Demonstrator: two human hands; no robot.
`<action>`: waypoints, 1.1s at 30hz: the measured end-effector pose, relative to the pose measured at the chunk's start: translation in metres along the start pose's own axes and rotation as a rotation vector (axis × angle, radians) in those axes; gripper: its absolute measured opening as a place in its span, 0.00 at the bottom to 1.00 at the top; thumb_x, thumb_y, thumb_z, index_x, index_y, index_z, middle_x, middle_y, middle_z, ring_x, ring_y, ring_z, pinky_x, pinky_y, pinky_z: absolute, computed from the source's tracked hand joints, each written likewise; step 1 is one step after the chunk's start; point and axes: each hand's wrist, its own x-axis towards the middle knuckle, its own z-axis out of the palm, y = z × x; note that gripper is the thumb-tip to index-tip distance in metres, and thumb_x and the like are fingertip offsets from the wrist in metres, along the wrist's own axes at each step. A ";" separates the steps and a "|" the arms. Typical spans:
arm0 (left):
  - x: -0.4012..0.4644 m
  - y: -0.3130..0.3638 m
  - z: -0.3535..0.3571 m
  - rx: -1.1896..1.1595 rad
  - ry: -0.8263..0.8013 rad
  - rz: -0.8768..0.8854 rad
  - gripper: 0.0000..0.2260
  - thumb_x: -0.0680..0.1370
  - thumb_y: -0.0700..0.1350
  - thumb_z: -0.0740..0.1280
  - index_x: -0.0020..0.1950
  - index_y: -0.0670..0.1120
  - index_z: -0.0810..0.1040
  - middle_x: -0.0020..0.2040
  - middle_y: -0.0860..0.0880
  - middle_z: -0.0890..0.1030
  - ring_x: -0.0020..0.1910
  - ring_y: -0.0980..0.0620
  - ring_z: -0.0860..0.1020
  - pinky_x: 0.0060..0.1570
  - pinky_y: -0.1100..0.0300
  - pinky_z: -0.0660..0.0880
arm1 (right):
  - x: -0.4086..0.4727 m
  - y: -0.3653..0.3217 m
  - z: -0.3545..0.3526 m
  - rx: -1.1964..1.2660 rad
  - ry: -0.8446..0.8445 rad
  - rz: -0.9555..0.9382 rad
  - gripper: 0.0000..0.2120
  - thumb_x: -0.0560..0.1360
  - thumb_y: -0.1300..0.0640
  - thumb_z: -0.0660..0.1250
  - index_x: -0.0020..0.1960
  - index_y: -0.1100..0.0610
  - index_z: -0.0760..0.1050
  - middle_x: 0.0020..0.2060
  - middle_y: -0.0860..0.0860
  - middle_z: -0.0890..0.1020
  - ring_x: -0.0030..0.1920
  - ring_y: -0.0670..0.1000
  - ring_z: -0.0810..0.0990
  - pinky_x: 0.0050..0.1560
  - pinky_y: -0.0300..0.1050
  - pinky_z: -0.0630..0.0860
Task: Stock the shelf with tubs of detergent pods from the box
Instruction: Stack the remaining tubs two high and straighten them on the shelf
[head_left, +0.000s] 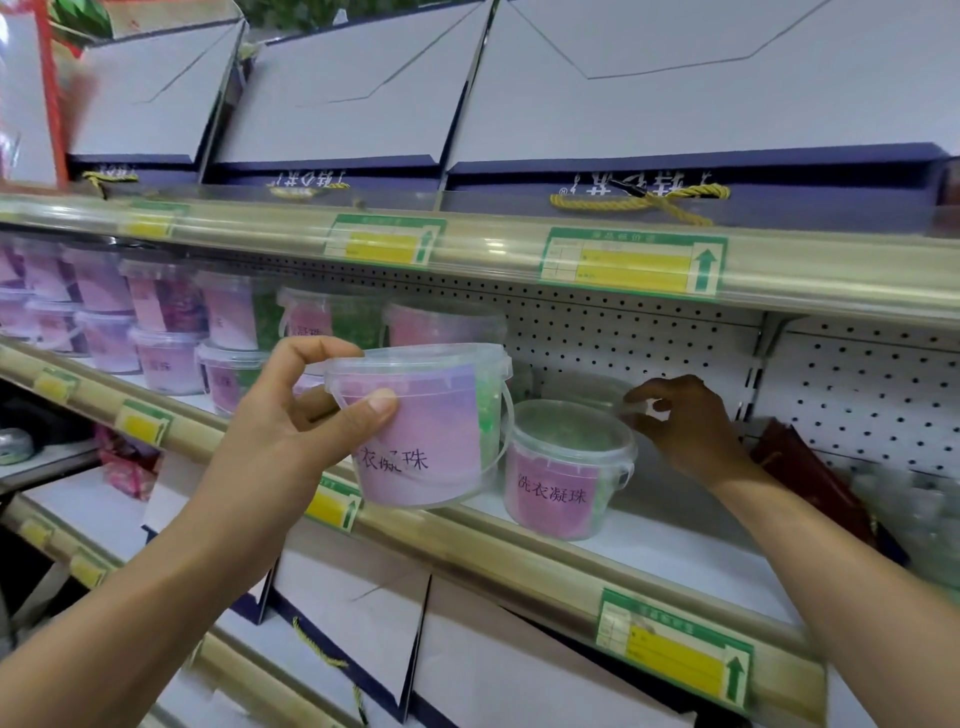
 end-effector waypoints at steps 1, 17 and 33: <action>0.001 0.000 0.001 -0.002 0.001 0.002 0.21 0.61 0.52 0.74 0.51 0.55 0.74 0.42 0.49 0.85 0.43 0.52 0.82 0.57 0.46 0.75 | -0.001 0.000 0.001 0.000 -0.003 -0.017 0.09 0.72 0.61 0.71 0.52 0.55 0.82 0.54 0.58 0.77 0.46 0.53 0.79 0.42 0.34 0.66; 0.036 -0.003 0.072 -0.118 -0.205 0.046 0.16 0.72 0.43 0.70 0.56 0.50 0.70 0.32 0.55 0.81 0.35 0.59 0.79 0.36 0.69 0.74 | -0.065 -0.072 -0.062 0.642 -0.022 0.073 0.09 0.79 0.49 0.59 0.53 0.48 0.77 0.51 0.43 0.81 0.55 0.45 0.78 0.57 0.42 0.72; 0.050 -0.049 0.089 0.233 -0.263 -0.054 0.20 0.77 0.46 0.67 0.66 0.46 0.65 0.62 0.47 0.78 0.61 0.53 0.76 0.64 0.49 0.72 | -0.069 -0.069 -0.027 0.522 -0.033 0.134 0.26 0.72 0.49 0.70 0.66 0.49 0.65 0.57 0.46 0.78 0.57 0.48 0.77 0.56 0.46 0.73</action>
